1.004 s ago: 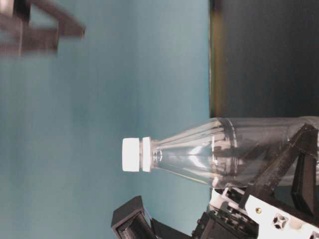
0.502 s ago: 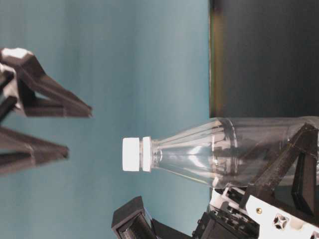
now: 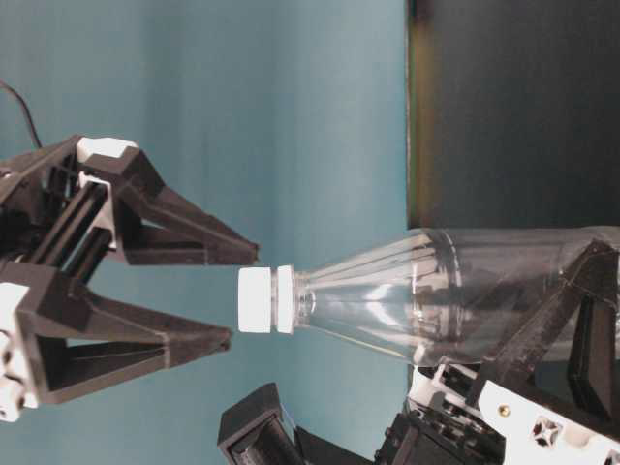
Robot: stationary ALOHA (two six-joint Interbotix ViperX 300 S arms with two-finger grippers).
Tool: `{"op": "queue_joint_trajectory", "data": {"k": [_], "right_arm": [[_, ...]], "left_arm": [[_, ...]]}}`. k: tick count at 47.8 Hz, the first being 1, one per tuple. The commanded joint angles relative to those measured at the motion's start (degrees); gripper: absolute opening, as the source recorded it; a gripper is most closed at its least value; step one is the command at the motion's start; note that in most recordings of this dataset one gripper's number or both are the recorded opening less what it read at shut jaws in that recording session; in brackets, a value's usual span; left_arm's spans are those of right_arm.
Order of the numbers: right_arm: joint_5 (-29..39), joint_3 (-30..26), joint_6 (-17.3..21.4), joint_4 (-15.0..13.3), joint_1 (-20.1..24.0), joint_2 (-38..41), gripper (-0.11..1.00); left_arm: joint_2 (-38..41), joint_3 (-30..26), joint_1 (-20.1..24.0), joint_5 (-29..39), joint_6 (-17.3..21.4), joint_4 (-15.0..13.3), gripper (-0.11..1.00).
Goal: Open the bottle cap by holding the bottle with the left arm and twisting the cap with the right arm.
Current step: 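Close the right gripper around the white cap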
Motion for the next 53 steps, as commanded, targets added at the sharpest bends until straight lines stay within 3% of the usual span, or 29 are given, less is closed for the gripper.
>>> {"op": "queue_joint_trajectory", "data": {"k": [1, 6, 16, 24, 28, 41, 53], "right_arm": [[-0.18, 0.09, 0.18, 0.00, 0.44, 0.00, 0.74], [-0.35, 0.79, -0.09, -0.35, 0.44, 0.18, 0.67], [-1.67, 2.02, -0.35, -0.97, 0.44, 0.00, 0.39], [-0.88, 2.02, -5.19, -0.97, 0.62, 0.00, 0.38], [-0.53, 1.67, -9.32, -0.97, 0.88, 0.09, 0.38], [-0.44, 1.14, -29.09, -0.88, 1.41, 0.35, 0.38], [0.44, 1.14, -44.82, -0.97, 1.05, 0.35, 0.38]], "left_arm": [[-0.09, -0.53, -0.18, -0.09, -0.09, 0.18, 0.82], [-0.09, -0.53, -0.18, -0.09, -0.09, 0.18, 0.82], [-0.09, -0.53, -0.18, 0.09, -0.09, 0.18, 0.82], [-0.09, -0.53, -0.18, 0.35, -0.09, 0.18, 0.82], [-0.09, -0.53, -0.18, 0.35, -0.09, 0.18, 0.82], [-0.09, -0.53, -0.18, 0.35, -0.09, 0.18, 0.82], [-0.09, -0.26, -0.18, 0.44, -0.26, 0.26, 0.82]]}}
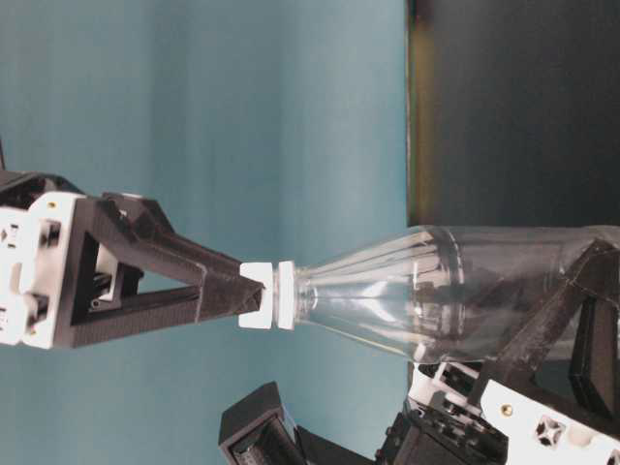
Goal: Open the bottle cap by holding the bottle with the left arm and twisting the cap with the right arm.
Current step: 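Close the right gripper around the white cap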
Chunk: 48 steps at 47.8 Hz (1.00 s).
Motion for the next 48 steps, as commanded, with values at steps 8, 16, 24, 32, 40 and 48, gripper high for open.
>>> {"op": "queue_joint_trajectory", "data": {"k": [8, 16, 24, 32, 40, 48], "right_arm": [[0.62, -0.09, -16.08, -0.18, 0.35, 0.09, 0.38], [0.26, 0.70, -28.30, -0.18, 0.44, -0.26, 0.38], [0.18, 1.14, -37.27, -0.18, 0.70, -0.44, 0.38], [-0.53, 1.14, -38.14, -0.70, 1.05, -0.44, 0.38], [-1.49, 1.67, -37.35, -1.93, 1.14, -0.62, 0.38], [-2.37, 2.46, -35.86, -2.64, 1.14, -0.97, 0.38]], "left_arm": [[-0.09, -0.18, 0.00, -0.09, -0.26, 0.18, 0.82], [-0.09, -0.18, 0.00, 0.44, -0.26, 0.09, 0.82], [-0.09, -0.09, 0.00, 1.67, -0.35, 0.09, 0.82], [-0.09, -0.09, 0.00, 1.76, -0.35, 0.09, 0.82], [-0.09, -0.18, 0.00, 1.76, -0.35, 0.09, 0.82], [-0.09, -0.18, 0.00, 1.93, -0.35, 0.09, 0.82]]}}
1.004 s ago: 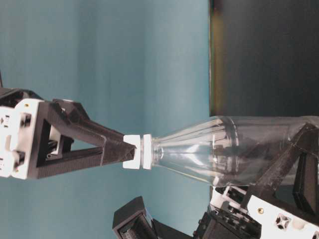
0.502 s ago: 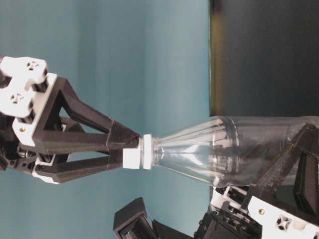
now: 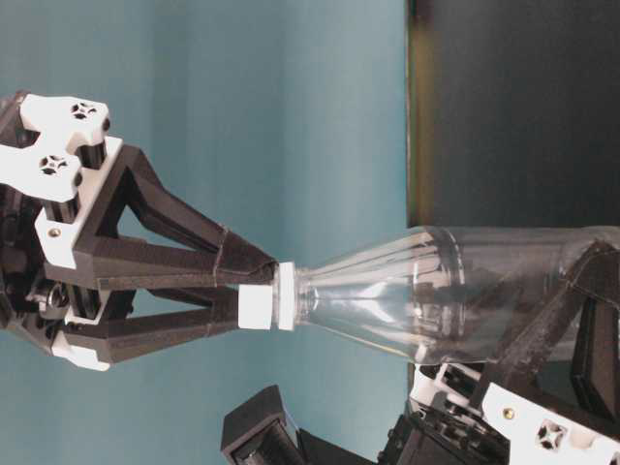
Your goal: Open the bottle cap by holding the bottle with the left arm and twisting the cap with the right arm.
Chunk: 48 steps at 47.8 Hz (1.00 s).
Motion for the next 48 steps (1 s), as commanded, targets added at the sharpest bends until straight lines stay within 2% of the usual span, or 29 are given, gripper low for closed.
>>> {"op": "queue_joint_trajectory", "data": {"k": [1, 15, 23, 28, 36, 43, 48], "right_arm": [[-0.53, 0.53, 1.41, -0.35, 0.26, -0.18, 0.38], [-2.46, 4.22, 4.22, -0.35, 0.79, -2.02, 0.39], [-4.04, 5.27, 5.01, -1.67, 1.93, -3.69, 0.72], [-5.36, 5.98, 8.35, -3.34, 2.02, -5.10, 0.79], [-4.92, 6.86, 17.67, -4.39, 1.85, -8.09, 0.79], [-4.22, 5.36, 32.26, -4.39, 1.85, -10.28, 0.79], [-2.02, 2.20, 47.02, -4.31, 1.76, -10.37, 0.79]], "left_arm": [[-0.09, -0.26, -0.18, 0.18, -0.35, 0.26, 0.82], [0.00, -0.62, -0.09, 0.18, -0.35, 0.18, 0.82], [0.00, -0.62, -0.26, 0.18, -0.44, 0.18, 0.82], [0.00, -0.62, -0.26, 0.18, -0.62, 0.18, 0.82], [0.00, -0.70, -0.44, 0.18, -0.88, 0.18, 0.82], [0.00, -0.62, -0.62, 0.18, -0.97, 0.18, 0.82], [0.00, -0.62, -0.70, 0.18, -1.14, 0.26, 0.82]]}}
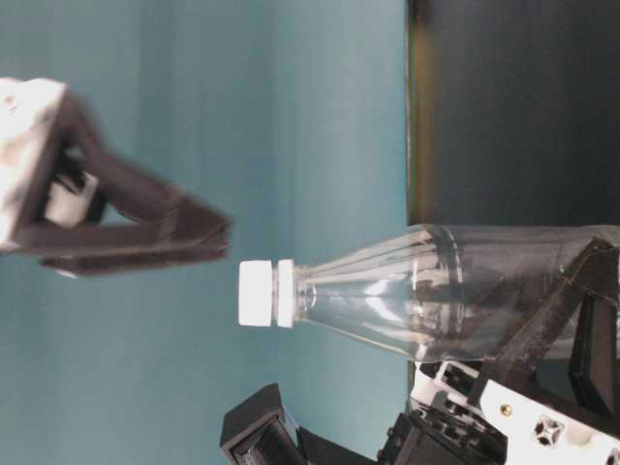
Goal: Open the bottle cap by holding the bottle with the left arm and twisting the cap with the right arm.
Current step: 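Open the right gripper and rotate it back around the cap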
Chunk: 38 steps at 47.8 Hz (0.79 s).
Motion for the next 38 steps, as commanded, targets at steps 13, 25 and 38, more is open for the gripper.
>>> {"op": "queue_joint_trajectory", "data": {"k": [13, 25, 38], "right_arm": [[10.72, -11.43, 38.85, 0.00, 0.18, 2.55, 0.79], [10.72, -14.68, 45.88, 0.97, 0.53, 6.42, 0.78], [10.63, -14.33, 45.62, 2.46, 0.62, 9.40, 0.78]], "left_arm": [[0.00, -0.62, -0.79, 0.00, -0.62, 0.18, 0.82], [0.00, -0.62, -0.79, 0.00, -0.62, 0.09, 0.82], [0.00, -0.53, -0.79, 0.00, -0.62, 0.09, 0.82]]}}
